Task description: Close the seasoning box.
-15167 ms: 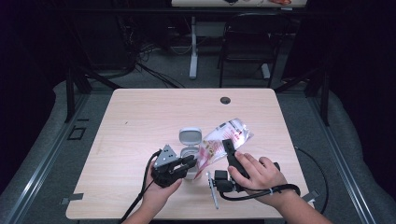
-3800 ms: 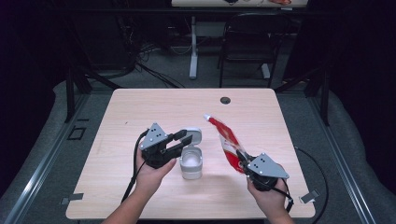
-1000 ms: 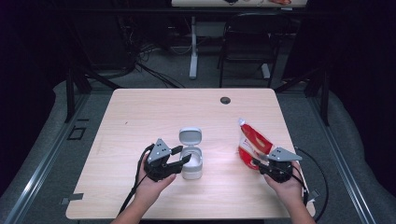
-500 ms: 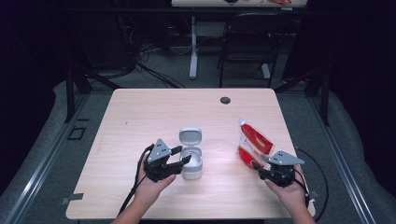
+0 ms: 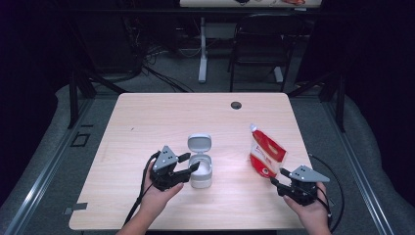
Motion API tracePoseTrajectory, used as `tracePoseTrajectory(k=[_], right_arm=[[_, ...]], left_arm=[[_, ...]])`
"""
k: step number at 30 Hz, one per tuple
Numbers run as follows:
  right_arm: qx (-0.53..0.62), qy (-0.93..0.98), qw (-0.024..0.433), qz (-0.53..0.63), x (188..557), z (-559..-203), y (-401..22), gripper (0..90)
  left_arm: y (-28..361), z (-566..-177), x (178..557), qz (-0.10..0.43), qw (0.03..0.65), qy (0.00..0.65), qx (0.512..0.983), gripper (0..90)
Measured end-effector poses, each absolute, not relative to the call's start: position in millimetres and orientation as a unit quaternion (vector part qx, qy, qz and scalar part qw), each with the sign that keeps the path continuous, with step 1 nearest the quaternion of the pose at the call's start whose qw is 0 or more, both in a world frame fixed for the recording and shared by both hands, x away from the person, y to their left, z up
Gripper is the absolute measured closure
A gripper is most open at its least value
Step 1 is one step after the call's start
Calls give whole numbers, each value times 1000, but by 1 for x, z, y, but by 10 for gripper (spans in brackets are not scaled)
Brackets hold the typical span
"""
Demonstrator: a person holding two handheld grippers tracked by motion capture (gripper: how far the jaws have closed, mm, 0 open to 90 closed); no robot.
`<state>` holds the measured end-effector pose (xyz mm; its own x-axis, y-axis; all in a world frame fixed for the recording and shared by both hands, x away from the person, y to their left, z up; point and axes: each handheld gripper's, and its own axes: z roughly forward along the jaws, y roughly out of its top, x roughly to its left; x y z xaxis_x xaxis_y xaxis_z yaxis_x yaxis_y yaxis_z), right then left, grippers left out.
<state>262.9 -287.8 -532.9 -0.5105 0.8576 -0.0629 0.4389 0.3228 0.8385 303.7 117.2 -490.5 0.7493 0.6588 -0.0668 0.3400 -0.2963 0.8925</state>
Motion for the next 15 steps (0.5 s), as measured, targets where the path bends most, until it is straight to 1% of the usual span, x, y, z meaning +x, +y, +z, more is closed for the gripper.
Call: tracePoseTrajectory(k=[7, 10, 13, 15], right_arm=[[423, 762, 259, 416, 243, -527, -289, 529], [429, 760, 271, 406, 242, -524, -287, 536], [432, 756, 255, 421, 239, -523, -285, 546], [422, 763, 257, 417, 238, -523, -281, 547]], left_arm=[[118, -490, 306, 161, 505, 317, 787, 531], [117, -490, 306, 161, 504, 317, 787, 534], [118, -489, 307, 161, 503, 319, 787, 540], [119, -490, 308, 162, 502, 320, 787, 547]])
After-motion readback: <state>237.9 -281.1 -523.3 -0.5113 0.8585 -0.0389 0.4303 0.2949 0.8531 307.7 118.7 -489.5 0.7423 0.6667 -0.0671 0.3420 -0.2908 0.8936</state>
